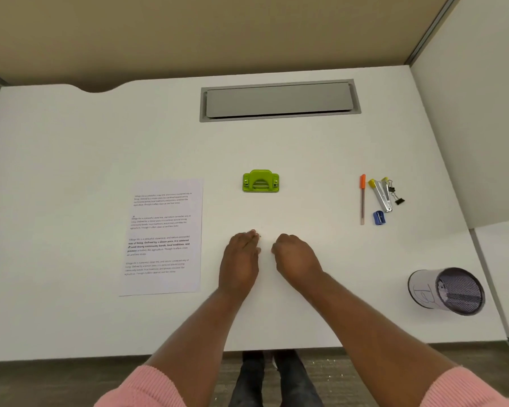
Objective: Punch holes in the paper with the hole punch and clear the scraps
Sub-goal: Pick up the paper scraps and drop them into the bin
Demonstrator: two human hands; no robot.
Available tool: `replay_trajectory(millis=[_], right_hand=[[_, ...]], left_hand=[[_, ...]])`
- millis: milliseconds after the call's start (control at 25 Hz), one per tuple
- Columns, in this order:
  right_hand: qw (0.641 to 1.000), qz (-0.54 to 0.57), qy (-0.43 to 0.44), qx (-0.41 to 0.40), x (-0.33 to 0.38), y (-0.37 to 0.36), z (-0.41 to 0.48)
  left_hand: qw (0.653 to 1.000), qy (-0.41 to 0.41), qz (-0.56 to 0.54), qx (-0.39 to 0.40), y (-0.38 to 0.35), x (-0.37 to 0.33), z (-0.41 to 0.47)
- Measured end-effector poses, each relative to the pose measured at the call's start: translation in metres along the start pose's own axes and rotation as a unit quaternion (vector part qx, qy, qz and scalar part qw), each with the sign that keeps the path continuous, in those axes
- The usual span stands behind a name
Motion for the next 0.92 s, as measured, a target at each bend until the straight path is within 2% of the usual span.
replay_trajectory(millis=[160, 240, 280, 360, 440, 520, 600, 680, 760, 920], right_hand=[[1.000, 0.027, -0.005, -0.014, -0.001, 0.001, 0.000], [1.000, 0.029, -0.004, -0.007, 0.001, 0.006, 0.001], [0.998, 0.053, -0.026, 0.001, -0.002, 0.007, 0.003], [0.975, 0.182, -0.126, 0.023, -0.018, 0.013, 0.005], [0.907, 0.354, -0.225, 0.035, -0.042, 0.014, 0.000], [0.814, 0.498, -0.295, 0.042, -0.066, 0.011, -0.015], [0.720, 0.604, -0.339, 0.034, -0.086, 0.009, -0.032], [0.649, 0.666, -0.366, 0.026, -0.101, 0.003, -0.046], [0.615, 0.690, -0.381, 0.022, -0.111, -0.001, -0.057], [0.590, 0.710, -0.385, 0.017, -0.120, -0.004, -0.072]], left_hand=[[0.997, 0.071, -0.034, 0.027, 0.002, -0.001, 0.024], [0.996, 0.068, -0.036, 0.044, 0.000, -0.005, 0.030], [0.996, 0.061, -0.034, 0.051, 0.000, -0.009, 0.030], [0.997, 0.048, -0.028, 0.059, 0.001, -0.015, 0.026], [0.997, 0.043, -0.021, 0.067, -0.001, -0.019, 0.022], [0.996, 0.034, -0.015, 0.075, -0.005, -0.023, 0.023], [0.995, 0.015, -0.013, 0.100, -0.012, -0.032, 0.025], [0.991, -0.021, 0.004, 0.134, -0.022, -0.047, 0.024], [0.988, -0.051, 0.007, 0.147, -0.030, -0.060, 0.020], [0.992, -0.025, -0.016, 0.122, -0.036, -0.068, 0.021]])
Point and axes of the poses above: each hand's wrist, its own z-axis towards the middle knuckle, its own y-axis out of the back of the hand, x = y × z, the point moved 7 cm from there along z, towards the middle knuckle, and after that the axes turned 13 degrees about -y, right-handed, at the moved point
